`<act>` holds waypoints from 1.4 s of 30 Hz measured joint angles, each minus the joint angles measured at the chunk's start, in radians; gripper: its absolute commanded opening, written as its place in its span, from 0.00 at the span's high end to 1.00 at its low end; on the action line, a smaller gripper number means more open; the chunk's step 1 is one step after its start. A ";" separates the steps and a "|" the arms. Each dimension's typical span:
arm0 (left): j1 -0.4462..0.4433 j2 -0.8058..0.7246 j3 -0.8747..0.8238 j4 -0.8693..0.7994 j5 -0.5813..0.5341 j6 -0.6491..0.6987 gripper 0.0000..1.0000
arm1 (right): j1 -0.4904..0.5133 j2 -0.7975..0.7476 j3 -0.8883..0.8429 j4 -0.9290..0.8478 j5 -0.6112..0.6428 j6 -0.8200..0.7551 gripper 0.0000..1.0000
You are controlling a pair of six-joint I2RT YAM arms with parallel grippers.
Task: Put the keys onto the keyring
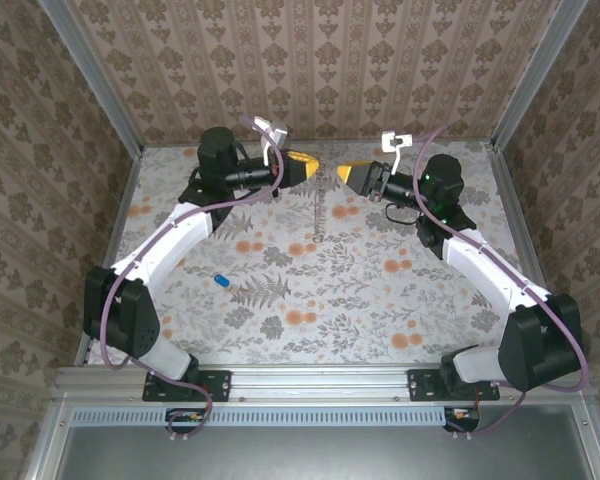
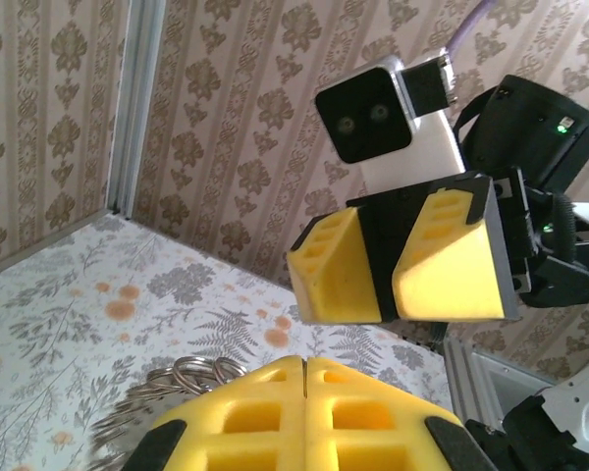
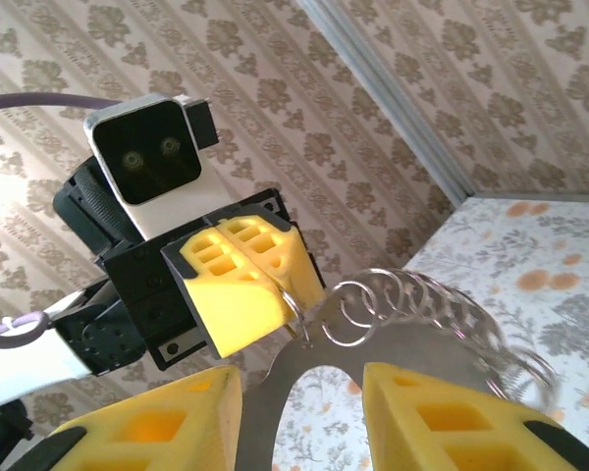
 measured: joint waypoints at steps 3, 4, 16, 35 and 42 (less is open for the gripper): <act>-0.008 -0.011 0.000 0.013 0.014 -0.005 1.00 | 0.023 0.006 0.007 0.022 -0.013 0.016 0.62; -0.013 -0.013 0.000 0.016 0.018 -0.007 1.00 | 0.030 0.008 0.008 0.029 -0.015 0.019 0.62; -0.027 -0.014 0.000 0.047 0.048 -0.045 1.00 | 0.061 0.011 0.031 0.059 -0.037 0.023 0.68; -0.047 -0.019 -0.001 0.103 0.062 -0.104 1.00 | 0.031 -0.029 0.022 0.038 -0.036 0.009 0.67; -0.060 -0.024 -0.001 0.104 0.063 -0.104 1.00 | 0.034 -0.028 0.022 0.049 -0.037 0.017 0.68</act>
